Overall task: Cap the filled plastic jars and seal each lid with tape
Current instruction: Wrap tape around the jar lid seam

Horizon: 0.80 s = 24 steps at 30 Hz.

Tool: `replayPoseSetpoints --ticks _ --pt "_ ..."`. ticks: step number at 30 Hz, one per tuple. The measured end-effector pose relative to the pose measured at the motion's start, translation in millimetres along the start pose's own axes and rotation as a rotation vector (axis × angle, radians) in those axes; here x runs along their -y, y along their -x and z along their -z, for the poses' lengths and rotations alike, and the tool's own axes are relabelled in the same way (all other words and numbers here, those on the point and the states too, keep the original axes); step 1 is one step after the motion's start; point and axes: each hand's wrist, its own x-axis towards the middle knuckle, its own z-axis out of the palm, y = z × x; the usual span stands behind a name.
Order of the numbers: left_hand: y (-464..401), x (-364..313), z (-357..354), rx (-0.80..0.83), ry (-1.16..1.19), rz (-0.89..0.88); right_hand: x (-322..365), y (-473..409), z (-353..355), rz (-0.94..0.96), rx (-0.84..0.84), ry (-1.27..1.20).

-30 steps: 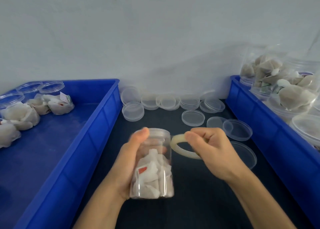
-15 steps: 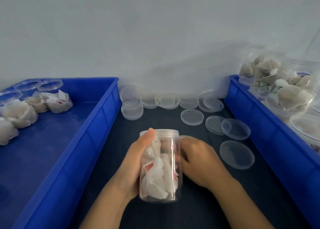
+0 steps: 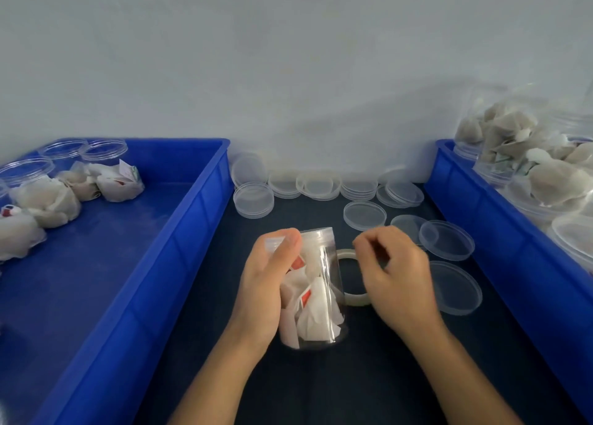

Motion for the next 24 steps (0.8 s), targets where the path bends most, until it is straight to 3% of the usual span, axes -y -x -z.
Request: replayPoseSetpoints --ticks 3,6,12,17,24 --pt "1 0 -1 -0.035 -0.09 -0.058 25 4 3 -0.057 -0.049 -0.331" --pt "2 1 -2 -0.098 -0.135 -0.123 49 13 -2 -0.023 0.016 -0.459" --pt "3 -2 0 -0.18 -0.212 -0.156 63 19 -10 -0.064 0.035 -0.421" --pt "7 -5 -4 -0.185 -0.229 -0.166 63 17 -10 -0.2 0.032 -0.532" --pt "7 -5 -5 -0.172 -0.23 -0.2 61 13 -5 -0.196 0.072 -0.551"
